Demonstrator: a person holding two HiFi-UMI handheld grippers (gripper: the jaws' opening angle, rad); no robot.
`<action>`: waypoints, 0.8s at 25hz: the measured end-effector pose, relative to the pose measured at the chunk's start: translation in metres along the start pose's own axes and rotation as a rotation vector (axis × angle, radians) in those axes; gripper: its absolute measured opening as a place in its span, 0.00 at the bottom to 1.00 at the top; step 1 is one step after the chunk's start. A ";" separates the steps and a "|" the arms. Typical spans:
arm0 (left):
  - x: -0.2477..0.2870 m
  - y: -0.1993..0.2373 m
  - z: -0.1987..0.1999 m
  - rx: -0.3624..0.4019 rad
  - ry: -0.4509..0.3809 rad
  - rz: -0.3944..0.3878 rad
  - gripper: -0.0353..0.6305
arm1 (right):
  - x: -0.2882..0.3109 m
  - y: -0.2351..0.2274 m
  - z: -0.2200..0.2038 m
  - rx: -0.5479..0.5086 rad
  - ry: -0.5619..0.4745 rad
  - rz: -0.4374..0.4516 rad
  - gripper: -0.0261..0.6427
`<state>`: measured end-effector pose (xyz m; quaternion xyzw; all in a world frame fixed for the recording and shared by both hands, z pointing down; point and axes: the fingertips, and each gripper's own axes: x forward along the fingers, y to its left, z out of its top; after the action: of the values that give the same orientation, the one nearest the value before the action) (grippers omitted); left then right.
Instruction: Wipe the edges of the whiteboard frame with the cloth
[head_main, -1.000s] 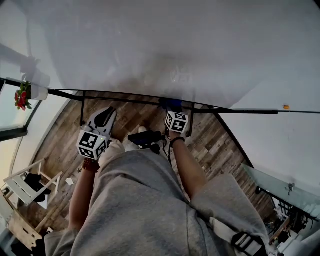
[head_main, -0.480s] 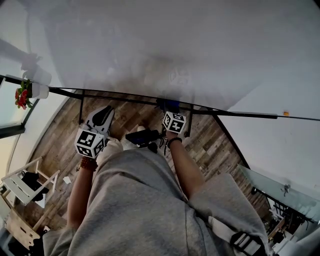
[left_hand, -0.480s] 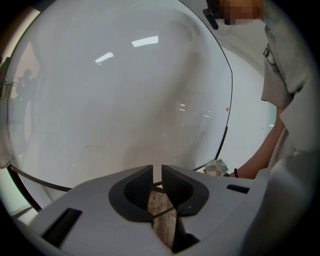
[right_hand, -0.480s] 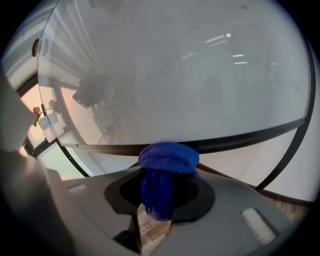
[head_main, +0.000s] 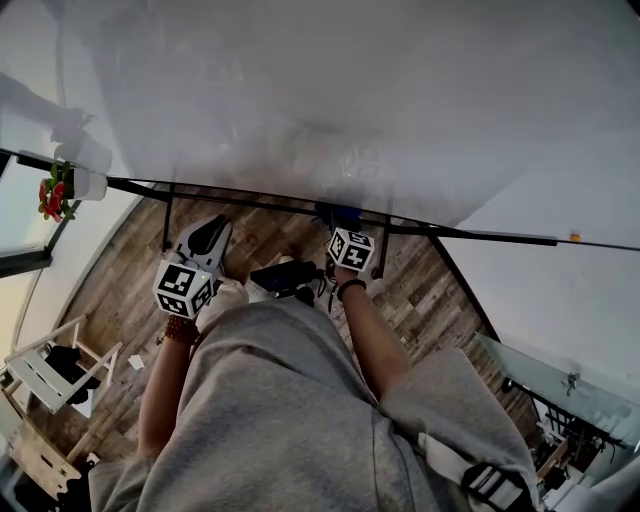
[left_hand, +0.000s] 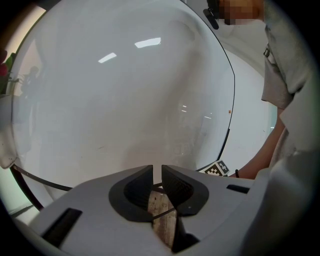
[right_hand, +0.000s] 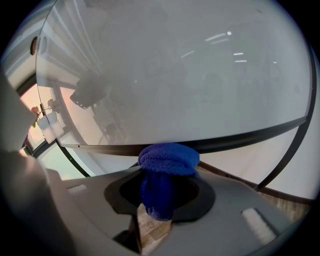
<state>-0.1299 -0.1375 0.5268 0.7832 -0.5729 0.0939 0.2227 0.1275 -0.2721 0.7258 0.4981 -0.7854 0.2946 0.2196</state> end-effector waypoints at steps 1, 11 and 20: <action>-0.001 0.003 0.000 0.000 -0.001 -0.001 0.15 | 0.001 0.003 0.000 0.001 0.000 0.000 0.24; -0.014 0.027 0.004 -0.014 -0.018 0.021 0.14 | 0.009 0.033 -0.003 -0.005 0.017 0.018 0.24; -0.028 0.042 0.001 -0.025 -0.023 0.035 0.14 | 0.016 0.059 -0.005 0.002 0.019 0.033 0.24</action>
<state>-0.1787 -0.1242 0.5249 0.7713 -0.5900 0.0814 0.2242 0.0673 -0.2599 0.7254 0.4824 -0.7912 0.3037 0.2217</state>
